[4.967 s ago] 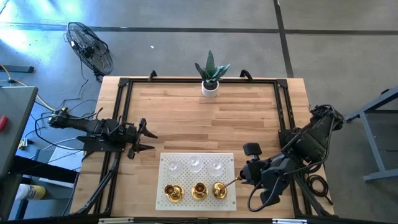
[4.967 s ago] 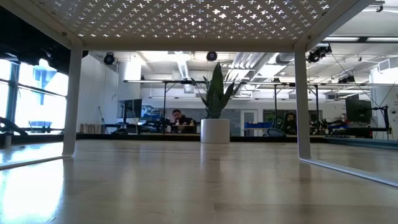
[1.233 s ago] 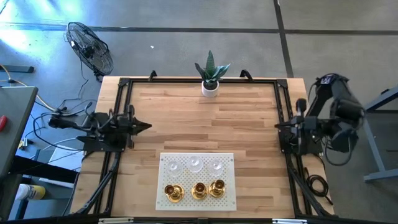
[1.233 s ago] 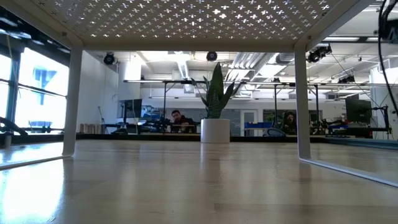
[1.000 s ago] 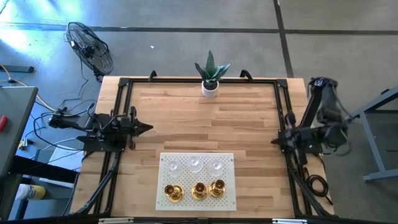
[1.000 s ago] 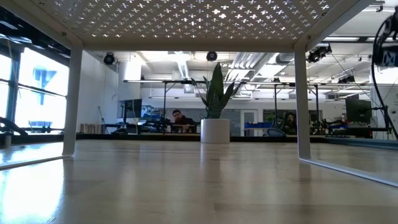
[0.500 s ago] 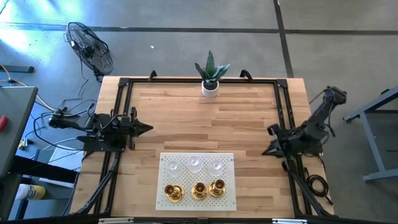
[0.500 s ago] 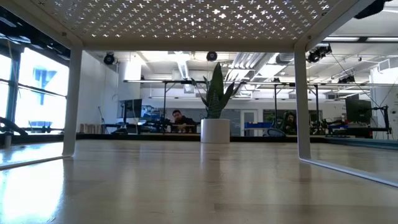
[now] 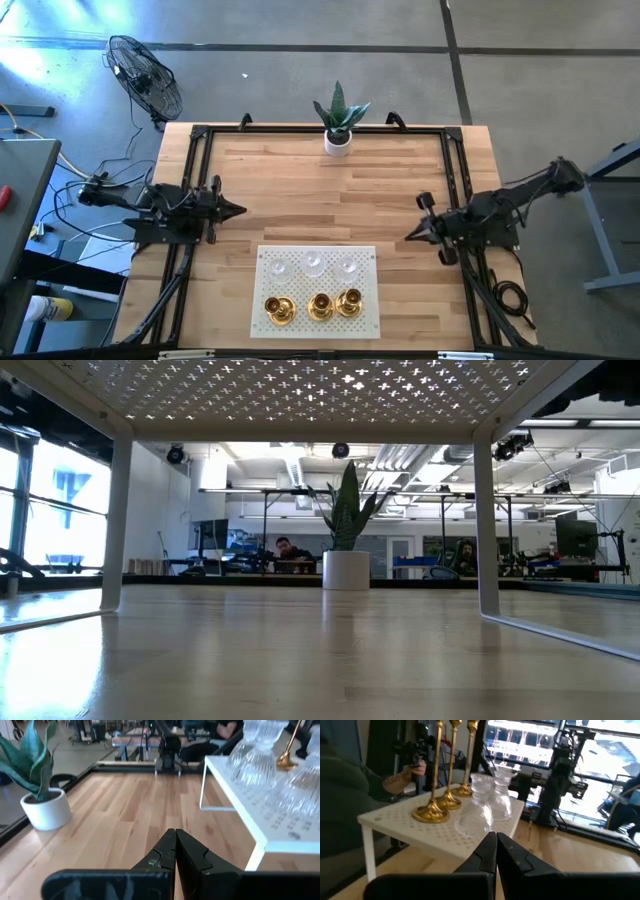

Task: Pick & Place candle stick holders
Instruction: Return to Home Position

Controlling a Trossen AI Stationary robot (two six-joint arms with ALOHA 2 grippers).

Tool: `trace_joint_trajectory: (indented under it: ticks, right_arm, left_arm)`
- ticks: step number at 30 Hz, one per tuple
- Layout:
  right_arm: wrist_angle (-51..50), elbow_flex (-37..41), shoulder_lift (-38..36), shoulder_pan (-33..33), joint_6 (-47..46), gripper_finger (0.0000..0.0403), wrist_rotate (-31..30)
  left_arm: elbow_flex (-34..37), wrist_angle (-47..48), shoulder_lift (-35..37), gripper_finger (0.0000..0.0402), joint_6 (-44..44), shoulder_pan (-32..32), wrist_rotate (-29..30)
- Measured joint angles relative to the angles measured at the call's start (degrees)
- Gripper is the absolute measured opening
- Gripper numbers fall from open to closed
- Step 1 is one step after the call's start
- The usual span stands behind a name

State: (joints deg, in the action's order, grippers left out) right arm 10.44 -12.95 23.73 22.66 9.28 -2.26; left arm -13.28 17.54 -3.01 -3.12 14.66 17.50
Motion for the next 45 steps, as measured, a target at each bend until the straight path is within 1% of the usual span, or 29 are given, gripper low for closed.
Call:
trace_joint_trajectory:
  ticks: [2, 4, 8, 10, 12, 15, 19, 24, 27, 29, 31, 34, 37, 41, 45]
  right_arm:
    - [-1.96, 0.03, -0.56, -1.17, -0.49, 0.0000, 0.06]
    - [-1.69, 1.33, -1.58, -2.08, -2.00, 0.0000, 0.07]
    - [4.45, 6.76, -4.92, -2.85, -2.93, 0.0000, -0.04]
    - [7.08, 9.35, -6.77, -3.26, -2.82, 0.0000, -1.12]
    - [8.10, 10.34, -8.53, -3.82, -2.10, 0.0000, -1.22]
    - [7.81, 10.82, -10.79, -4.79, -1.40, 0.0000, -0.57]
    - [3.32, 11.04, -13.00, -7.21, -3.16, 0.0000, -0.74]
    - [2.87, 11.02, -14.86, -9.74, -2.66, 0.0000, 0.26]
    - [0.42, 10.99, -16.20, -11.68, -2.42, 0.0000, -0.59]
    - [-2.69, 11.01, -17.13, -13.25, -4.78, 0.0000, -1.16]
    - [-4.75, 11.00, -17.84, -14.48, -7.20, 0.0000, 0.29]
    - [-3.66, 12.38, -18.51, -15.29, -8.47, 0.0000, 2.23]
    - [-3.69, 12.37, -18.63, -15.73, -8.40, 0.0000, 1.02]
    - [-3.29, 12.37, -18.63, -16.30, -7.89, 0.0000, 1.19]
    - [-5.93, 12.37, -18.63, -16.97, -6.94, 0.0000, 0.78]
  left_arm:
    - [0.00, 1.10, 0.00, 0.0001, -0.17, 0.00, 0.00]
    - [0.00, 1.61, 0.00, 0.0001, -0.27, 0.00, 0.00]
    - [0.00, 2.47, 0.00, 0.0000, -0.63, 0.00, 0.02]
    - [0.00, 2.45, 0.00, 0.0000, -0.63, 0.00, 0.02]
    - [0.00, 2.44, 0.00, 0.0000, -0.44, 0.00, 0.04]
    - [0.00, 2.45, 0.00, 0.0000, -0.17, 0.00, 0.27]
    - [0.00, 3.06, 0.00, 0.0000, 0.05, 0.00, 1.44]
    - [0.00, 3.19, 0.00, 0.0000, 0.32, 0.00, 1.61]
    - [0.00, 3.17, 0.00, 0.0000, 0.22, 0.00, 1.75]
    - [0.81, 0.36, -0.02, 0.0000, -0.90, 0.00, 1.75]
    - [3.18, -4.23, 0.02, 0.0000, -0.56, 0.00, 1.75]
    - [6.99, -8.55, -0.04, 0.0000, 2.62, 0.00, 1.90]
    - [9.80, -14.47, -0.02, 0.0000, 4.19, -0.01, 4.00]
    - [9.97, -15.01, -0.39, 0.0000, 4.35, -0.02, 4.38]
    - [9.97, -14.79, -0.35, 0.0000, 3.41, -0.02, 4.44]
